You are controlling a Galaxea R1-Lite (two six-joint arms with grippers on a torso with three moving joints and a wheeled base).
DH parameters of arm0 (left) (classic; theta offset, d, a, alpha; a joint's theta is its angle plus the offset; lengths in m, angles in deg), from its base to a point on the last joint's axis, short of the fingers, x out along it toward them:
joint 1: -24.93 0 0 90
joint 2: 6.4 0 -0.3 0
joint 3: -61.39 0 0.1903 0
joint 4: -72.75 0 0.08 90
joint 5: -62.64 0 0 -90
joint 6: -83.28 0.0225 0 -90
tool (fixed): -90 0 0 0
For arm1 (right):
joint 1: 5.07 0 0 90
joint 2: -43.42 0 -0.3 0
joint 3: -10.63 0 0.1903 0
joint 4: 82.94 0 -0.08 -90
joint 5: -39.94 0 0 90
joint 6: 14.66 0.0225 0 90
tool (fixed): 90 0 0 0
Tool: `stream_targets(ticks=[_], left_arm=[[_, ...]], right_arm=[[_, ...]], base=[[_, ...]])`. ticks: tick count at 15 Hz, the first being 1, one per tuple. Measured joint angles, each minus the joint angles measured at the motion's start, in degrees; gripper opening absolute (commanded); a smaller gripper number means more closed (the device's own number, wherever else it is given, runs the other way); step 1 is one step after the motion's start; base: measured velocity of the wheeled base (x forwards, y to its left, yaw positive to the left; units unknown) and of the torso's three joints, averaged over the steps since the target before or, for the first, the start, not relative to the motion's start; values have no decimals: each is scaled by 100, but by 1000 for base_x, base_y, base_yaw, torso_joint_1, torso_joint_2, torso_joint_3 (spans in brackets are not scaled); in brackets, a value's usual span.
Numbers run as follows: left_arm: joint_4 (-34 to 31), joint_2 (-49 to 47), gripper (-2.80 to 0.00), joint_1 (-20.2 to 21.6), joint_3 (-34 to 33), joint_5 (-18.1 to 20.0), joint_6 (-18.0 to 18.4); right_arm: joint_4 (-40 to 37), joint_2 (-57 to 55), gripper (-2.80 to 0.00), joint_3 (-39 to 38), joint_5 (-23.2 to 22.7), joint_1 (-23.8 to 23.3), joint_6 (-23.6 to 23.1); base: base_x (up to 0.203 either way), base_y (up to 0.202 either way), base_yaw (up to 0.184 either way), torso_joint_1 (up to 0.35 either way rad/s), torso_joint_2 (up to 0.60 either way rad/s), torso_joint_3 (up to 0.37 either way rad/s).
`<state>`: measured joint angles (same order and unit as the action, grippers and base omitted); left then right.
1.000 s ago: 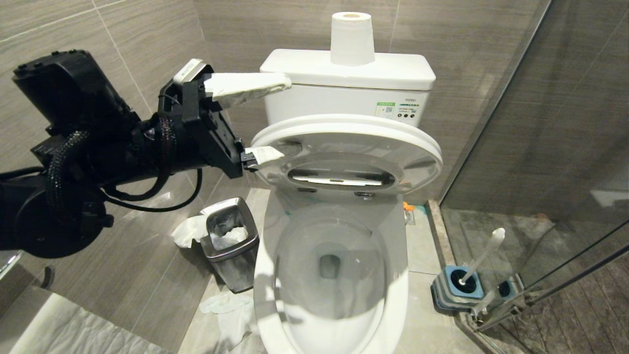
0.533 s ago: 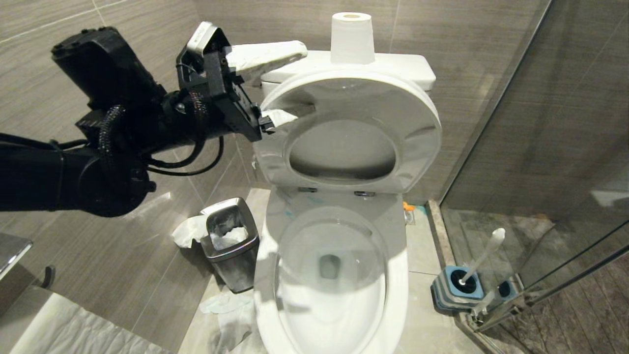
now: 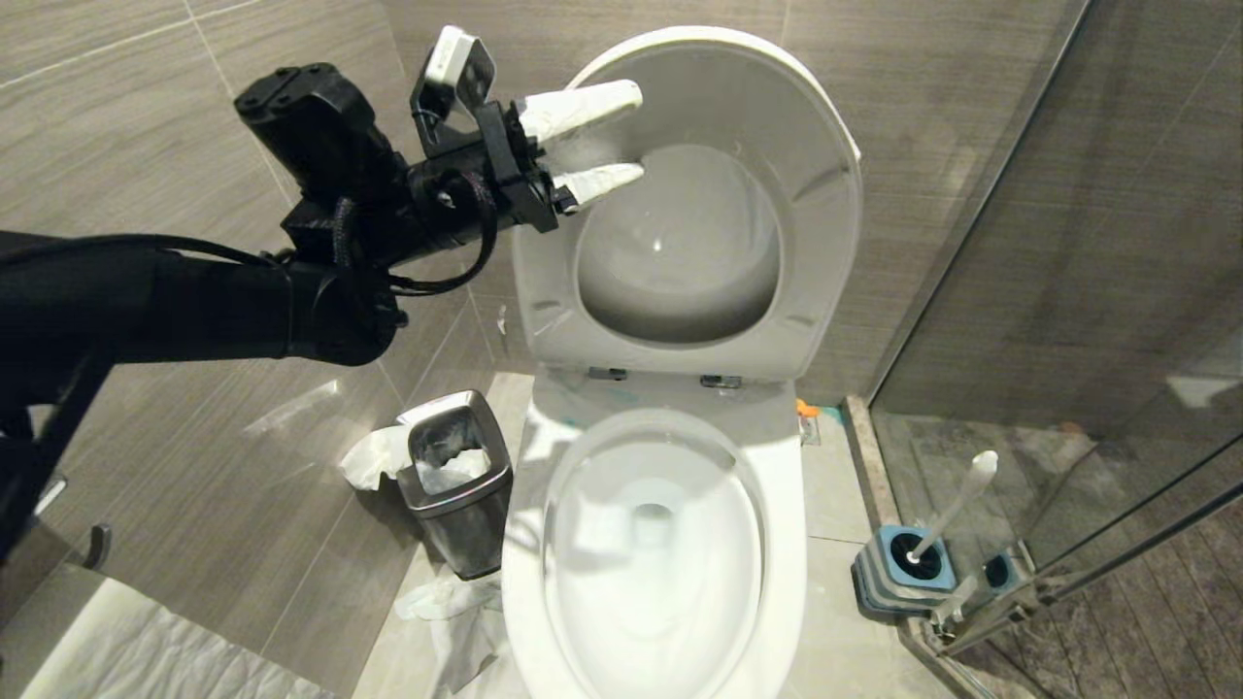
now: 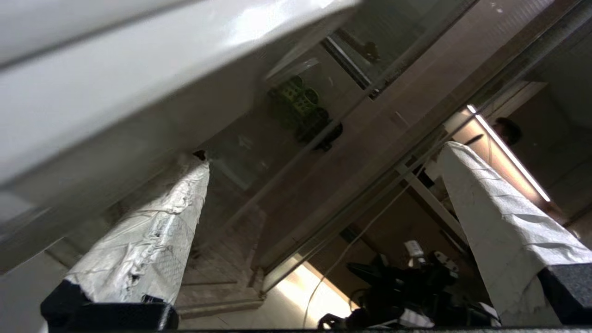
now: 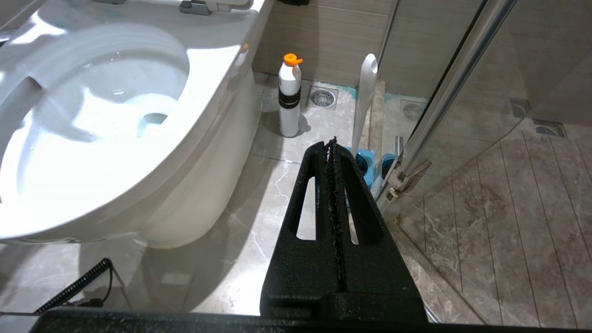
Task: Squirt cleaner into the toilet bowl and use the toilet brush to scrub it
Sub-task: Use the left hand to lift the toilet lid slightly
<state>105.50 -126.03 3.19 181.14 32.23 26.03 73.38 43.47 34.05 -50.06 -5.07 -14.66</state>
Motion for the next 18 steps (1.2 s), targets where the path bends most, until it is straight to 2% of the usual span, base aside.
stream_targets(ticks=[4, 6, 11, 13, 16, 18], left_arm=[[-275, -634, 0, 102, 1152, -203, 142], [-693, -867, 0, 201, 1469, -265, 560], [-796, -1302, 0, 363, 1563, -383, 1299], [-799, -1428, 0, 399, 1568, -706, 1588], [-785, -1629, 0, 413, 1568, -1081, 2293], [-747, -1721, 0, 399, 1568, -1413, 2456]], right_arm=[[-2, 0, -280, 2, 0, 0, 0], [-5, 0, -280, 2, 2, 0, 0], [-2, 0, -280, 2, 0, 0, 0], [-2, 0, -280, 2, 0, 0, 0], [-2, 0, -280, 2, 0, 0, 0], [-4, 0, -280, 0, 0, 0, 1]], base=[[0, 0, 0, 0, 0, 0], [0, 0, 0, 0, 0, 0], [0, 0, 0, 0, 0, 0], [0, 0, 0, 0, 0, 0], [0, 0, 0, 0, 0, 0], [0, 0, 0, 0, 0, 0]])
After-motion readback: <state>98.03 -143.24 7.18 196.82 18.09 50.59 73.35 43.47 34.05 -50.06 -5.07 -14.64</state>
